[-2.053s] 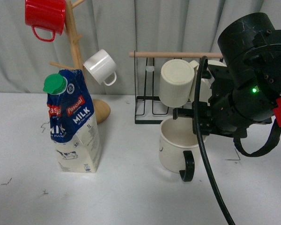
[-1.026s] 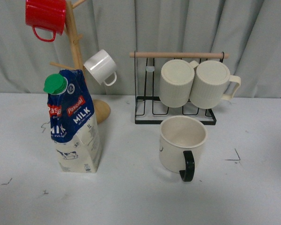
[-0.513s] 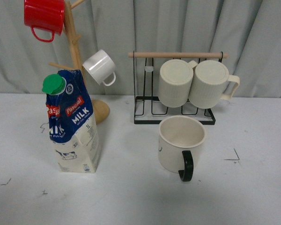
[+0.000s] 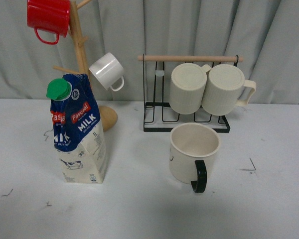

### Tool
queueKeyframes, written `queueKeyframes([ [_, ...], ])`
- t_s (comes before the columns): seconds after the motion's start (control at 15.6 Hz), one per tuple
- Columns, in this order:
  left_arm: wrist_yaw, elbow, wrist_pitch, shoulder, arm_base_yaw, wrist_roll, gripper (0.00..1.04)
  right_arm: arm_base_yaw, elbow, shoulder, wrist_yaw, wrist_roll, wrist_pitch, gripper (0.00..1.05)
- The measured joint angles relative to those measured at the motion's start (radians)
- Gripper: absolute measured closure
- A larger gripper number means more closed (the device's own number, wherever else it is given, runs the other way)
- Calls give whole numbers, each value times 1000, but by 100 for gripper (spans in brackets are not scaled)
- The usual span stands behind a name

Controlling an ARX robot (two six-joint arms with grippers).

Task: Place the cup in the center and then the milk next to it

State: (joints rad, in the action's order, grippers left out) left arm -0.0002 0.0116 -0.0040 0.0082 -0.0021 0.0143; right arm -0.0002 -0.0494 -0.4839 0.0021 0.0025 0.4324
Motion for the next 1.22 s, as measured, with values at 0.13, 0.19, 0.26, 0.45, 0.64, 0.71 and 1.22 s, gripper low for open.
queueKeyframes([
  [0.13, 0, 0, 0, 0, 0, 0, 7, 0, 18, 45, 0, 0, -7, 103],
  [0.19, 0, 0, 0, 0, 0, 0, 7, 0, 38, 54, 0, 0, -7, 103],
  [0.26, 0, 0, 0, 0, 0, 0, 7, 0, 38, 65, 0, 0, -27, 103],
  [0.45, 0, 0, 0, 0, 0, 0, 7, 0, 38, 160, 0, 0, -105, 103],
  [0.64, 0, 0, 0, 0, 0, 0, 7, 0, 38, 211, 0, 0, -156, 103],
  [0.71, 0, 0, 0, 0, 0, 0, 7, 0, 38, 234, 0, 0, -180, 103],
  [1.22, 0, 0, 0, 0, 0, 0, 7, 0, 37, 482, -2, 0, -426, 103],
])
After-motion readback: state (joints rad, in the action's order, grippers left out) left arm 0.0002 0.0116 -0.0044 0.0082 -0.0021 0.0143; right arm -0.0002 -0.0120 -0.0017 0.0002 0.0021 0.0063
